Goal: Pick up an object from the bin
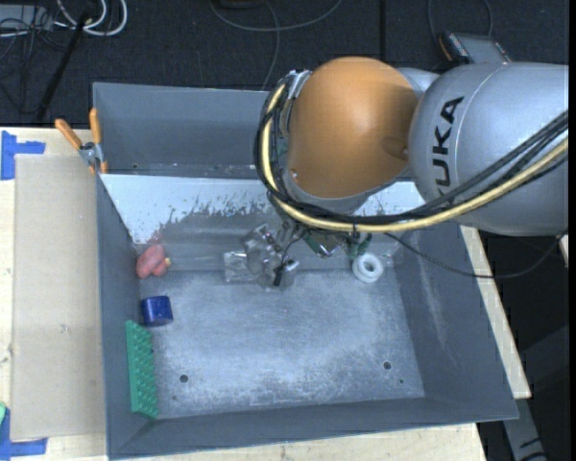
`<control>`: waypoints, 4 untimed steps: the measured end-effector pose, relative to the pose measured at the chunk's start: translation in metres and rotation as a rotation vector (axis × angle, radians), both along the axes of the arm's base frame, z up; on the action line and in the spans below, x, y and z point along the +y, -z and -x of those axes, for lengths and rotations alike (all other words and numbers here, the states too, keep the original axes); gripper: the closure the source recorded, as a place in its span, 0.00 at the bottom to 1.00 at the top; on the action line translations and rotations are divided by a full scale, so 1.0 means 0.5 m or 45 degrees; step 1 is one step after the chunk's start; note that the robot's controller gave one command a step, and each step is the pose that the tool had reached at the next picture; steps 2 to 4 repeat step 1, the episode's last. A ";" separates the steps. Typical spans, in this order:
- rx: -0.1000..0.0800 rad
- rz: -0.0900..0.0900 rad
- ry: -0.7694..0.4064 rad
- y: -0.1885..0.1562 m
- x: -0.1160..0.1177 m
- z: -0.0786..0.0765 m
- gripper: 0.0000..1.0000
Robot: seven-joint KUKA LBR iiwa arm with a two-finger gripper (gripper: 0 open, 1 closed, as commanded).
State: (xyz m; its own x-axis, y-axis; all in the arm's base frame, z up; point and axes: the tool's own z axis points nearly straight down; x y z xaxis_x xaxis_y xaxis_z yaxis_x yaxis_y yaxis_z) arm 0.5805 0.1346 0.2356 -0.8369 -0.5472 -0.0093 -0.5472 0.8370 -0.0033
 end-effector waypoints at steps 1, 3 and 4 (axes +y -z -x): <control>0.013 0.001 -0.013 0.026 0.022 0.001 1.00; 0.013 0.001 -0.013 0.026 0.022 0.001 1.00; 0.013 0.001 -0.013 0.026 0.022 0.001 1.00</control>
Offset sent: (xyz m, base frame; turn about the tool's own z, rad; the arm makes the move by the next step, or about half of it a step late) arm -0.0007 0.0103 -0.0122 -0.0096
